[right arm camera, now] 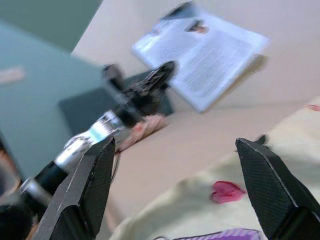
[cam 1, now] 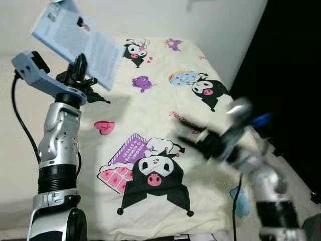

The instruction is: Clean up the room

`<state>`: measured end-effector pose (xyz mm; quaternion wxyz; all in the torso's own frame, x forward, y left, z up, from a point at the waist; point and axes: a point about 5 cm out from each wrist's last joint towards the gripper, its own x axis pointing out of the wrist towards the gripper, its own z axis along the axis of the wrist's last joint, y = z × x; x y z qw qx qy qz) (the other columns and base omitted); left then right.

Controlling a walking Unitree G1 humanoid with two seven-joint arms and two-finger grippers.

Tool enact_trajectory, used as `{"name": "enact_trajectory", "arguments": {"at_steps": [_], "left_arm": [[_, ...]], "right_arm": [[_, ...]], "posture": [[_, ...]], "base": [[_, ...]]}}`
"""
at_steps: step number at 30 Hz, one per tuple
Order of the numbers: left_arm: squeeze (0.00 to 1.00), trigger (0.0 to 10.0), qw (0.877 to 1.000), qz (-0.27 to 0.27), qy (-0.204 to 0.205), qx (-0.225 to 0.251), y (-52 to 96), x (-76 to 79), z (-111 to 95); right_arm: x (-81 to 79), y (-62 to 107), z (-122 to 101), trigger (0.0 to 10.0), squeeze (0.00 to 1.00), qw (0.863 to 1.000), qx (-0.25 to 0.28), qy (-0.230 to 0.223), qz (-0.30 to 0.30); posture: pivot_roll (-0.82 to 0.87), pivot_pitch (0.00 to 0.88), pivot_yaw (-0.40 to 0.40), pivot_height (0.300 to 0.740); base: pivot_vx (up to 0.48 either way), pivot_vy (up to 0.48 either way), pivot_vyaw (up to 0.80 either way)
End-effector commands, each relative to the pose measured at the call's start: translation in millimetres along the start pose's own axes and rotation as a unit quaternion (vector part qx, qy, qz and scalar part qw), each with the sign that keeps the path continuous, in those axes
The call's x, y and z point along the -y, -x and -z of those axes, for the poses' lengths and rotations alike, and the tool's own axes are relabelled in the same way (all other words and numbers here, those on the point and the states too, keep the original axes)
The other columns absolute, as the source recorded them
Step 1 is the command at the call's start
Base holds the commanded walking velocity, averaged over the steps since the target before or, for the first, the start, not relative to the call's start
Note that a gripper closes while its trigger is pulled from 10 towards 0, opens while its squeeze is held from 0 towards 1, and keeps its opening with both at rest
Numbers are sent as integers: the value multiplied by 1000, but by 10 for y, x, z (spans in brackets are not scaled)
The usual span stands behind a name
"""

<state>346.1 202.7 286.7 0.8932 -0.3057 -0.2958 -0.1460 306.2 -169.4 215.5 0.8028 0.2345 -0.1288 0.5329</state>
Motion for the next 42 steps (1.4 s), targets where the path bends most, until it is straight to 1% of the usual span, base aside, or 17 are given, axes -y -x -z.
{"name": "enact_trajectory", "arguments": {"at_steps": [1, 2, 3, 4, 5, 6, 8, 13, 16, 19, 21, 24, 34, 35, 36, 37, 42], "left_arm": [[0, 0, 998, 46, 29, 11, 15, 91, -61], [0, 0, 994, 80, 69, 10, 52, 137, -77], [0, 0, 988, 113, 107, 10, 101, 189, -86], [0, 0, 981, 140, 136, 6, 149, 236, -74], [0, 0, 981, 140, 136, 6, 149, 236, -74], [0, 0, 970, 174, 168, -10, 233, 308, -2], [0, 0, 968, 182, 175, -16, 256, 327, 24], [0, 0, 943, 226, 237, -55, 449, 507, 260], [0, 0, 940, 230, 244, -59, 468, 527, 288], [0, 0, 930, 244, 264, -72, 505, 614, 365], [0, 0, 930, 244, 264, -72, 505, 614, 365], [0, 0, 916, 262, 292, -85, 536, 721, 437], [0, 0, 904, 280, 309, -92, 574, 771, 427], [0, 0, 904, 281, 309, -93, 578, 772, 425], [0, 0, 904, 281, 309, -93, 578, 772, 425], [0, 0, 904, 280, 309, -92, 590, 761, 420], [0, 0, 904, 280, 309, -94, 615, 746, 417]], "right_arm": [[40, 78, -23, 10000, 1000, 999, 28, -15, 25], [84, 131, -113, 10000, 1000, 997, 53, -12, 51], [137, 179, -172, 10000, 63, 994, 70, -16, 82], [174, 206, -197, 10000, 0, 991, 79, -17, 106], [174, 206, -197, 10000, 0, 991, 79, -17, 106], [165, 188, -177, 10000, 0, 989, 84, -31, 116], [151, 172, -164, 10000, 0, 989, 84, -34, 113], [38, -18, -47, 10000, 0, 992, 81, -63, 79], [29, -39, -43, 10000, 0, 991, 85, -72, 76], [-53, -122, 35, 10000, 0, 993, 64, -85, 44], [-53, -122, 35, 10000, 0, 993, 64, -85, 44], [-186, -215, 156, 10000, 0, 995, 31, -99, -1], [-216, -237, 87, 10000, 0, 993, 50, -107, -6], [-192, -232, 37, 0, 0, 992, 69, -106, 2], [-192, -232, 37, 0, 0, 992, 69, -106, 2], [-161, -211, -52, 0, 0, 989, 100, -107, 11], [-164, -177, -150, 0, 0, 986, 127, -107, 8]], "posture": [[-55, 75, -12, 511], [-55, 78, -10, 511], [-58, 79, -7, 511], [-57, 80, -8, 511], [-57, 80, -8, 511], [-57, 80, -7, 511], [-57, 80, -7, 511], [-56, 77, -10, 511], [-55, 76, -11, 511], [-55, 71, -14, 511], [-55, 71, -14, 511], [-56, 63, -15, 511], [-61, 61, -13, 511], [-61, 65, -12, 511], [-61, 65, -12, 511], [-62, 69, -13, 511], [-62, 74, -13, 511]], "base": [[0, 0, 0], [0, 0, 0], [0, 0, 0], [0, 0, 0], [0, 0, 0], [0, 0, 0], [0, 0, 0], [0, 0, 0], [0, 0, 0], [0, 0, 0], [0, 0, 0], [0, 0, 0], [0, 0, 0], [0, 0, 0], [0, 0, 0], [0, 0, 0], [0, 0, 0]]}}
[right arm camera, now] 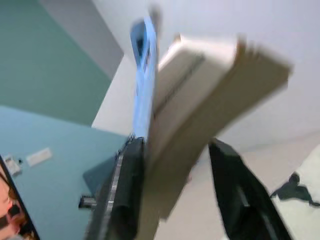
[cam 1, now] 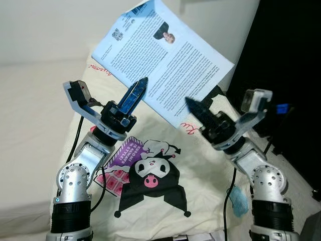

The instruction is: Clean up the room

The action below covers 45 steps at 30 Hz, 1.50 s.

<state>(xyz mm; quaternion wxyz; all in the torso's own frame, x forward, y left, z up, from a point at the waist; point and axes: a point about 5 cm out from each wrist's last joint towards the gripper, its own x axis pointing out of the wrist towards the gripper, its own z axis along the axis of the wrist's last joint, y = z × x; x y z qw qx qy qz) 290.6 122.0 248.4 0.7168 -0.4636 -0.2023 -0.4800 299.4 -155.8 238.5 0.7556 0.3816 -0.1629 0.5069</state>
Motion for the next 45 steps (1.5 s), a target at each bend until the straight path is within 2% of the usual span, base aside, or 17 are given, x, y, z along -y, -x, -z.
{"name": "enact_trajectory", "arguments": {"at_steps": [1, 12, 16, 17, 18, 19, 20, 22, 25, 26, 29, 32, 34, 35, 36, 41, 45], "left_arm": [[0, 0, 999, 37, -3, 1, -1, 109, -35], [0, 0, 999, 41, 3, -14, 23, 123, 31], [0, 0, 998, 42, -6, -45, 30, 134, 138], [0, 10000, 998, 24, -22, -55, 25, 101, 169], [0, 10000, 998, 24, -22, -55, 25, 101, 169], [1000, 10000, 998, -3, -37, -54, 21, 34, 172], [1000, 10000, 997, -33, -54, -48, 25, -44, 149], [1000, 10000, 996, -52, -66, -43, 30, -94, 130], [1000, 10000, 983, -153, -97, -18, 137, -357, 5], [1000, 10000, 983, -153, -97, -18, 137, -357, 5], [1000, 10000, 957, -265, -117, 3, 304, -609, -123], [1000, 10000, 950, -290, -119, 9, 343, -657, -147], [1000, 10000, 896, -422, -136, 10, 641, -917, -212], [443, 10000, 875, -462, -145, 4, 752, -988, -220], [0, 10000, 864, -481, -149, -7, 816, -1020, -207], [0, 10000, 844, -502, -166, -89, 861, -1070, 4], [0, 10000, 854, -490, -157, -70, 851, -1054, 36]], "right_arm": [[-25, 7, -54, 0, 0, 1000, 12, 2, -3], [-60, -11, -78, 0, 0, 1000, 14, 3, -9], [-57, -13, -71, 0, 0, 1000, 11, 3, -5], [-45, -9, -58, 0, 0, 1000, 7, 6, 1], [-45, -9, -58, 0, 0, 1000, 7, 6, 1], [-13, -2, -43, 0, 0, 1000, 1, 14, 15], [28, 8, -37, 0, 0, 999, -3, 22, 33], [55, 15, -34, 0, 0, 999, -5, 28, 45], [136, 44, -75, 0, 0, 996, -2, 47, 78], [136, 44, -75, 0, 0, 996, -2, 47, 78], [185, 77, -164, 0, 0, 993, 26, 52, 104], [193, 83, -175, 0, 0, 992, 30, 54, 109], [280, 134, -168, 0, 0, 986, 21, 74, 151], [307, 153, -147, 0, 0, 984, 12, 75, 162], [320, 167, -123, 0, 0, 983, 0, 78, 166], [313, 202, -36, 0, 0, 984, -14, 83, 156], [309, 199, -10, 0, 0, 984, -19, 83, 154]], "posture": [[-62, 76, -14, 511], [-62, 76, -16, 511], [-59, 77, -14, 511], [-59, 78, -13, 511], [-59, 78, -13, 511], [-56, 79, -13, 511], [-56, 79, -13, 511], [-56, 80, -12, 511], [-56, 81, -10, 511], [-56, 81, -10, 511], [-55, 81, -10, 511], [-55, 81, -10, 511], [-52, 84, -11, 511], [-52, 84, -11, 511], [-52, 87, -9, 511], [-50, 89, -14, 529], [-50, 89, -15, 539]], "base": [[0, 0, 0], [0, 0, 0], [0, 0, 0], [0, 0, 0], [0, 0, 0], [0, 0, 0], [0, 0, 0], [0, 0, 0], [0, 0, 0], [0, 0, 0], [0, 0, 0], [0, 0, 0], [0, 0, 0], [0, 0, 0], [0, 0, 0], [-288, 0, 0], [-360, 0, 0]]}}
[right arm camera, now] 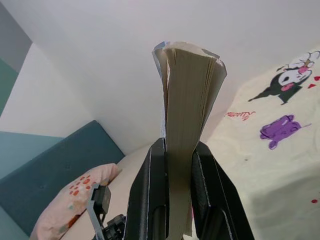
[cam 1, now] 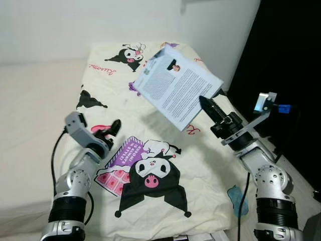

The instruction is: Clean up the room

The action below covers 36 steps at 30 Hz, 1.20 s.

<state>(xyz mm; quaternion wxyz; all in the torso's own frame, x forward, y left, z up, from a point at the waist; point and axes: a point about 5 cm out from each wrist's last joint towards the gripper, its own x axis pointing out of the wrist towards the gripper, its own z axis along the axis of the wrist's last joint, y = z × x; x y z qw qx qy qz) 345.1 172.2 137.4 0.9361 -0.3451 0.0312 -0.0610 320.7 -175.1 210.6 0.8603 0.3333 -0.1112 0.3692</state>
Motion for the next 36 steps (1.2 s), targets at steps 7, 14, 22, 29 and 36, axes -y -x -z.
{"name": "enact_trajectory", "arguments": {"at_steps": [7, 14, 22, 29, 36], "left_arm": [[0, 10000, 1000, 13, -7, -7, -7, 46, 108], [0, 10000, 1000, 14, -18, 5, -18, 49, 132], [0, 10000, 999, 9, -33, -14, -13, 18, 208], [0, 10000, 1000, -3, -30, -6, -1, -45, 219], [0, 10000, 999, -12, -37, -18, 20, -115, 286]], "right_arm": [[-23, -11, 2, 0, 0, 1000, 4, 12, -14], [-22, -2, 20, 0, 0, 1000, -1, 12, -16], [-12, -6, 43, 0, 0, 1000, -4, 14, -18], [-8, -12, 68, 0, 0, 1000, -7, 15, -18], [9, 11, 98, 0, 0, 1000, -10, 15, -12]], "posture": [[-54, 90, -18, 557], [-56, 84, -21, 581], [-52, 74, -23, 614], [-52, 74, -21, 642], [-51, 82, -18, 661]], "base": [[-89, 0, 0], [-274, 0, 0], [-60, 0, 0], [-204, 0, 0], [-274, 0, 0]]}}
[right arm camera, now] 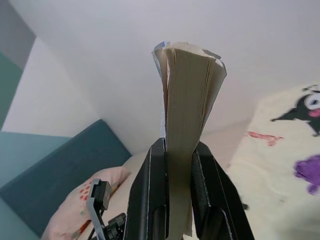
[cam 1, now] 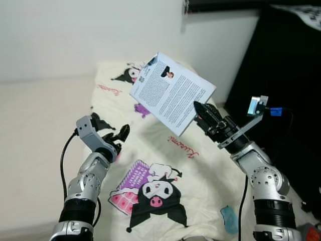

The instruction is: Clean up the room

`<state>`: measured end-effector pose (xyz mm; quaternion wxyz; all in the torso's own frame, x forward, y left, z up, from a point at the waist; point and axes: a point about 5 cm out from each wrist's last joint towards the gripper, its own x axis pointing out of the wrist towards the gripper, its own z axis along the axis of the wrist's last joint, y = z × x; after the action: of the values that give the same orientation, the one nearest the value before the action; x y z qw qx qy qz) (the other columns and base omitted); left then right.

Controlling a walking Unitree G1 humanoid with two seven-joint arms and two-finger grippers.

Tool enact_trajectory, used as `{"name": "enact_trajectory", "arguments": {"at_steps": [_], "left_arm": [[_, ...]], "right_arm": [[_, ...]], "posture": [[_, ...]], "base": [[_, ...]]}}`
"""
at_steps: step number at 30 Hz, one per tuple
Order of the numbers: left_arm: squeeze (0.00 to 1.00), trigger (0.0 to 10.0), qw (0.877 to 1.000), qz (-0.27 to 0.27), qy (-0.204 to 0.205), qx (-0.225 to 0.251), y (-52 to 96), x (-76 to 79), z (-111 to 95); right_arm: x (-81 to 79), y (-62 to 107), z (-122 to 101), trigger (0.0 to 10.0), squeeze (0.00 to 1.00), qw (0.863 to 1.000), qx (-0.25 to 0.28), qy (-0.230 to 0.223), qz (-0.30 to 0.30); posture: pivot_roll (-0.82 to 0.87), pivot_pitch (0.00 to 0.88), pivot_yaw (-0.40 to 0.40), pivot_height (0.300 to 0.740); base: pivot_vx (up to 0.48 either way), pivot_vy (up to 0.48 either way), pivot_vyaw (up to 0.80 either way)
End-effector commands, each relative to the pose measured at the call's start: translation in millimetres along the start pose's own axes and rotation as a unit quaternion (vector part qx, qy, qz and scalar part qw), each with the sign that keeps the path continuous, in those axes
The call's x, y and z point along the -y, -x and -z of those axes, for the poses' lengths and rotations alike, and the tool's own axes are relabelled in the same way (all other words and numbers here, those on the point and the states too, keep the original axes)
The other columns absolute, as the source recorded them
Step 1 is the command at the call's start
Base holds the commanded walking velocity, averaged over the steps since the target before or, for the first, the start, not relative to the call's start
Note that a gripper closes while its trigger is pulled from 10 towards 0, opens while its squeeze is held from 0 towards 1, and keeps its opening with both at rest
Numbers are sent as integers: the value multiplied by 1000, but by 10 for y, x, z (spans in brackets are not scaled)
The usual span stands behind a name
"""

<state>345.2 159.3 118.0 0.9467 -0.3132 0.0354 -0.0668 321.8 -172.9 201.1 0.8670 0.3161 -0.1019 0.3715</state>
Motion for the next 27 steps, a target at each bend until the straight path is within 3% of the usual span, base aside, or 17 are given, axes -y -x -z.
{"name": "enact_trajectory", "arguments": {"at_steps": [1, 10, 22, 25, 26, 27], "left_arm": [[0, 10000, 1000, -20, 1, -9, 49, -108, 70], [0, 10000, 997, -65, -10, -36, 133, -322, 227], [0, 10000, 987, -133, -37, -80, 373, -701, 507], [0, 10000, 970, -199, -51, -126, 629, -989, 717], [0, 10000, 970, -199, -51, -126, 629, -989, 717], [0, 10000, 964, -220, -51, -141, 726, -1076, 781]], "right_arm": [[-29, -4, 18, 0, 0, 1000, 6, 2, -13], [23, 44, 133, 0, 0, 1000, -13, 6, 3], [162, 162, 346, 0, 0, 998, -49, 1, 42], [256, 269, 529, 0, 0, 994, -88, 7, 71], [256, 269, 529, 0, 0, 994, -88, 7, 71], [290, 315, 603, 0, 0, 991, -104, 11, 82]], "posture": [[-51, 82, -18, 666], [-50, 85, -14, 694], [-49, 83, -15, 737], [-49, 78, -15, 740], [-49, 78, -15, 740], [-46, 76, -15, 740]], "base": [[0, 0, 0], [-107, 0, 0], [0, 0, 0], [0, 0, 0], [0, 0, 0], [0, 0, 0]]}}
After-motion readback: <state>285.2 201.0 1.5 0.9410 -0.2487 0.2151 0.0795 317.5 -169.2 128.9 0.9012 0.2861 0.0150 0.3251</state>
